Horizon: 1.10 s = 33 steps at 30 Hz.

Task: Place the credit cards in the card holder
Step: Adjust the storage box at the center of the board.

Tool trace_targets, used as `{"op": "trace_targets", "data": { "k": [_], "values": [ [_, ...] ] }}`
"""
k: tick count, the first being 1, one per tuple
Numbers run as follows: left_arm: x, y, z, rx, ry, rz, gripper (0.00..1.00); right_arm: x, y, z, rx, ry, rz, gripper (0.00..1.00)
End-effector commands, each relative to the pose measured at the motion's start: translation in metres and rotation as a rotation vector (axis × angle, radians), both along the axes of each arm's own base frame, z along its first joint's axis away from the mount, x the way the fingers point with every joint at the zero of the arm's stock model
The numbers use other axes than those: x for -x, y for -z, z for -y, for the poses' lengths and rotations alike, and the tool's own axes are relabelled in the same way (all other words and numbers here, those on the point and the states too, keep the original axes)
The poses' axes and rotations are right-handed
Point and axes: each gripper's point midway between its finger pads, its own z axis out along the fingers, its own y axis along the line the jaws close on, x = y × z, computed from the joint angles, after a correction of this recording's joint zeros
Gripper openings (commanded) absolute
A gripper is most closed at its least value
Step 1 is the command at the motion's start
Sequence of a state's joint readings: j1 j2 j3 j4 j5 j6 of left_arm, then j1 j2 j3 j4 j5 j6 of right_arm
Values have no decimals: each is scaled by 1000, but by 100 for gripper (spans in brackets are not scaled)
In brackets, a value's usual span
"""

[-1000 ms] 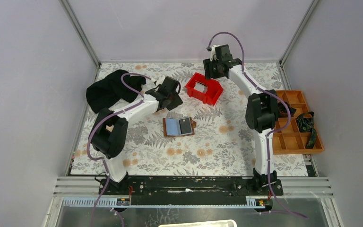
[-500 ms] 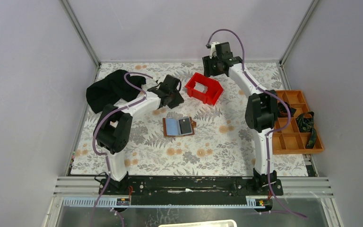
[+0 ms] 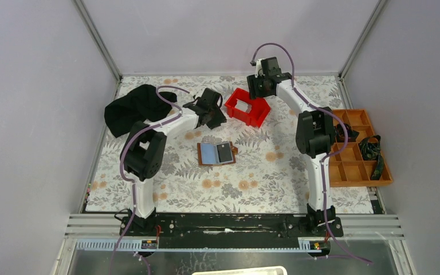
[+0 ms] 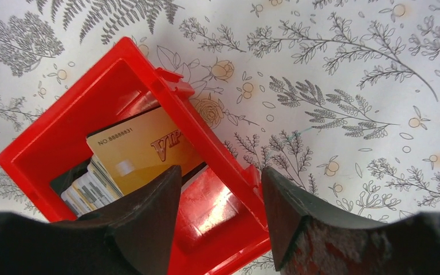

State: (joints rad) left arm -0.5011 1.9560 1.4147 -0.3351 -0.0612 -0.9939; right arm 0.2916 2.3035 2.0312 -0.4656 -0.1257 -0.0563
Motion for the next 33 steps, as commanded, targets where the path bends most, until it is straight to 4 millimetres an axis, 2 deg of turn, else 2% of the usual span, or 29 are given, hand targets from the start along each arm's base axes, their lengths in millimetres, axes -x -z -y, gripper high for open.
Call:
{"op": "trace_targets", "data": {
  "k": [1,9,17,20,22,26,33],
  "values": [
    [-15,-9,9,46,1,29,40,-1,10,-2,-13,-19,-13,59],
    [-20,-3,10,44,10,15,40,10,24,3,-7,14,-49,48],
    [-21,-6,5,23,19,12,40,33,15,15,-9,73,-54,41],
    [-19,-6,4,18,26,10,40,45,14,20,-6,90,-55,42],
    [-18,-7,4,17,30,12,40,48,10,23,-1,103,-45,48],
    [-13,-7,1,10,36,9,40,46,-7,27,1,117,-4,57],
    [-6,-8,-3,-2,44,12,40,37,-54,28,-8,131,88,60]
  ]
}}
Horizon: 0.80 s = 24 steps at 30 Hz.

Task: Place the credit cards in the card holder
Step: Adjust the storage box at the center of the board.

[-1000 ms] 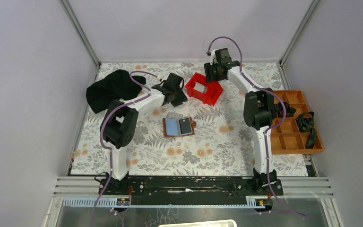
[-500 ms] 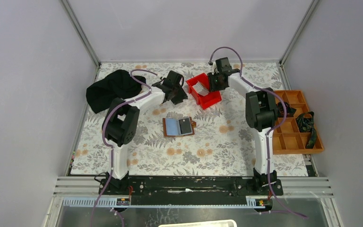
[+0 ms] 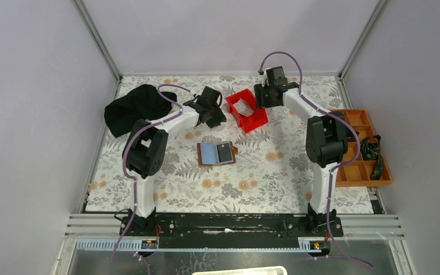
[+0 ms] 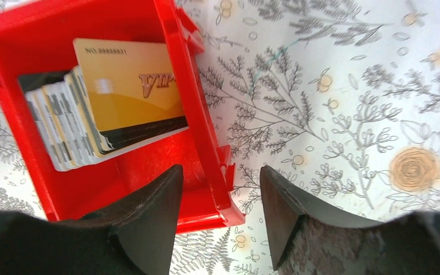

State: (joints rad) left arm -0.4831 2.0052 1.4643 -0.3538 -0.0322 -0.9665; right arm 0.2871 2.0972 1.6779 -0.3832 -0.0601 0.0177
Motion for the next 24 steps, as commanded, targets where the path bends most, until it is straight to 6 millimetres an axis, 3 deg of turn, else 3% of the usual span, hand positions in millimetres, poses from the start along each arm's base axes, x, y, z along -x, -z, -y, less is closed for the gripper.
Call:
{"op": "trace_targets", "data": {
  "k": [1,9,16,24],
  "values": [
    [3,-17,-4,1,24,34,40,-19,-75,-1,-28,23,167,60],
    [6,-20,-6,6,17,42,40,-5,-99,-50,-107,-165,184,60],
    [11,-23,-9,12,9,49,40,-7,-92,-83,-163,-257,144,59],
    [18,-25,-13,9,7,49,40,-23,-69,-92,-157,-254,90,59]
  ]
}}
